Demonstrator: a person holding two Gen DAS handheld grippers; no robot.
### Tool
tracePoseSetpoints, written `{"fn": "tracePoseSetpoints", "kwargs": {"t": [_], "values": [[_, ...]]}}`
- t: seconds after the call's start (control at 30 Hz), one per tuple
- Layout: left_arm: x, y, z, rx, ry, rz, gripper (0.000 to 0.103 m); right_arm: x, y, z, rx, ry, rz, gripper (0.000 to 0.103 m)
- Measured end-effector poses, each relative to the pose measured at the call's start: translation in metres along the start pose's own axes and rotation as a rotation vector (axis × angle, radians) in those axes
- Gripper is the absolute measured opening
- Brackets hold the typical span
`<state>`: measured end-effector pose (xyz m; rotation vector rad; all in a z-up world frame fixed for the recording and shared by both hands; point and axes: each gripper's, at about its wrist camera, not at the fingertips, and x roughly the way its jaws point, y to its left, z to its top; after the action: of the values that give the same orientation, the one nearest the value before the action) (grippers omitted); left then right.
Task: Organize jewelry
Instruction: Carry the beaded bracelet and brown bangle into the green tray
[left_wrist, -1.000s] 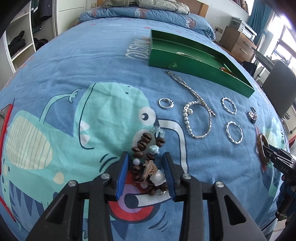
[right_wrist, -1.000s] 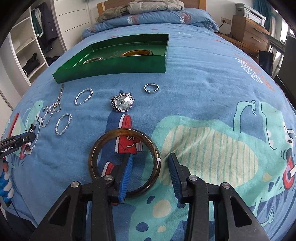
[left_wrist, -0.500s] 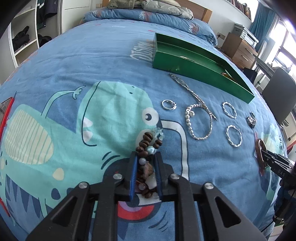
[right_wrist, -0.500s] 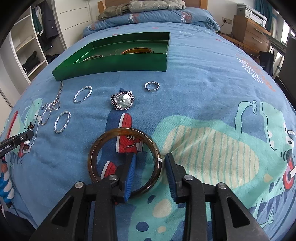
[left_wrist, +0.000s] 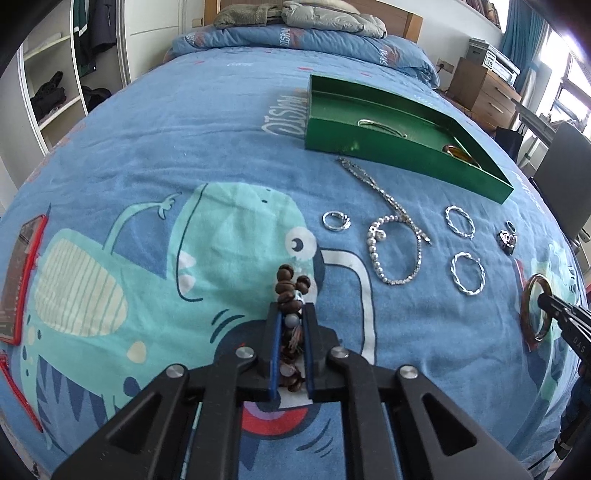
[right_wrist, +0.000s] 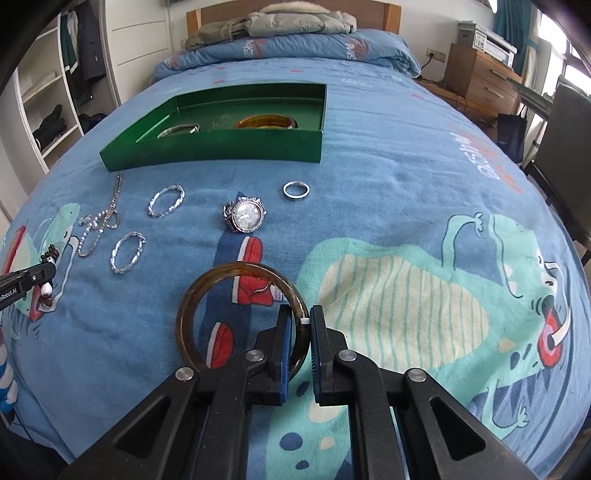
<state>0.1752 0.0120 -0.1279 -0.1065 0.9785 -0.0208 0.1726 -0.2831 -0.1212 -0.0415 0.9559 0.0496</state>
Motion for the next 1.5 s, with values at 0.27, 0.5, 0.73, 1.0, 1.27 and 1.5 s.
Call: {"fn": "tracePoseSetpoints", "kwargs": {"t": [0.27,0.5,0.73,1.0,1.27,1.5], "values": [[-0.029,0.006,0.001,-0.004,-0.046,0.011,0.009,-0.036,0.003,-0.004,0.030,-0.069,0.000,0.009],[-0.065,0.002,0.001,0.026,-0.106,0.003,0.009,-0.064,0.008,-0.007,0.045,-0.124,0.025,0.009],[-0.088,-0.006,0.015,0.056,-0.153,-0.013,0.009,-0.082,0.012,0.000,0.051,-0.170,0.044,0.009],[-0.082,-0.023,0.063,0.095,-0.185,-0.041,0.009,-0.073,0.011,0.041,0.047,-0.199,0.055,0.009],[-0.038,-0.045,0.131,0.138,-0.198,-0.036,0.009,-0.037,0.008,0.118,0.044,-0.229,0.052,0.009],[0.016,-0.069,0.189,0.166,-0.190,-0.026,0.009,0.005,0.005,0.175,0.047,-0.230,0.039,0.009]]}}
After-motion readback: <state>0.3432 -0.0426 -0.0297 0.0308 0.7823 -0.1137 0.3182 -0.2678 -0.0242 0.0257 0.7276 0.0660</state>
